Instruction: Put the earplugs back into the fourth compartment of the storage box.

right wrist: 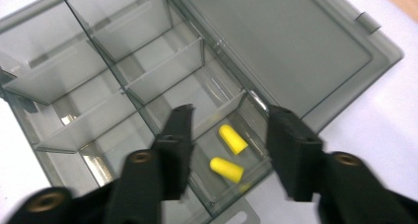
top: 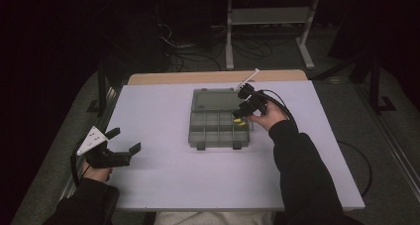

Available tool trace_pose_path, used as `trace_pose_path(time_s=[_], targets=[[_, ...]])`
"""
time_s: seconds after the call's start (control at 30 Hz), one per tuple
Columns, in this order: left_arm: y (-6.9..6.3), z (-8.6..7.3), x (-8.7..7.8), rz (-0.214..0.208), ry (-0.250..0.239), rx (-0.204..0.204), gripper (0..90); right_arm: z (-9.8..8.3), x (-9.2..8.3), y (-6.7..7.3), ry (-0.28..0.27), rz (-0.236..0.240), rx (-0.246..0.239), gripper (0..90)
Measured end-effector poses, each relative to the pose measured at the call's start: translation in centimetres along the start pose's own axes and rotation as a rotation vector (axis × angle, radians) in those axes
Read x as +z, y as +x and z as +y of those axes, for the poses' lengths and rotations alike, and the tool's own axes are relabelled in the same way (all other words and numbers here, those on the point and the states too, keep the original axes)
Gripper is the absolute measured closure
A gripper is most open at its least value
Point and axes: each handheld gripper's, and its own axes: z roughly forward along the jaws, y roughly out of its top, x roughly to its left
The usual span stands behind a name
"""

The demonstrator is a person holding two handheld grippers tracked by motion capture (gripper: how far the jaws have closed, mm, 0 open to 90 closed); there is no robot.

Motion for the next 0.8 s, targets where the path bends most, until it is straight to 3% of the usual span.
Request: trace_pose_path(time_s=[0.1,0.37,0.8], targets=[[0.0,0.0,0.0,0.000,0.000,-0.001,0.0,-0.4,-0.6,-0.1,-0.019,0.012,0.012,39.0],[0.0,0.0,0.0,0.000,0.003,-0.003,0.0,-2.0,-2.5,-0.3,-0.081,-0.011,0.053,14.2],[0.0,0.0,0.0,0.001,0.004,-0.004,0.0,-4.7,-5.2,0.0,-0.158,-0.041,0.078,1.2]])
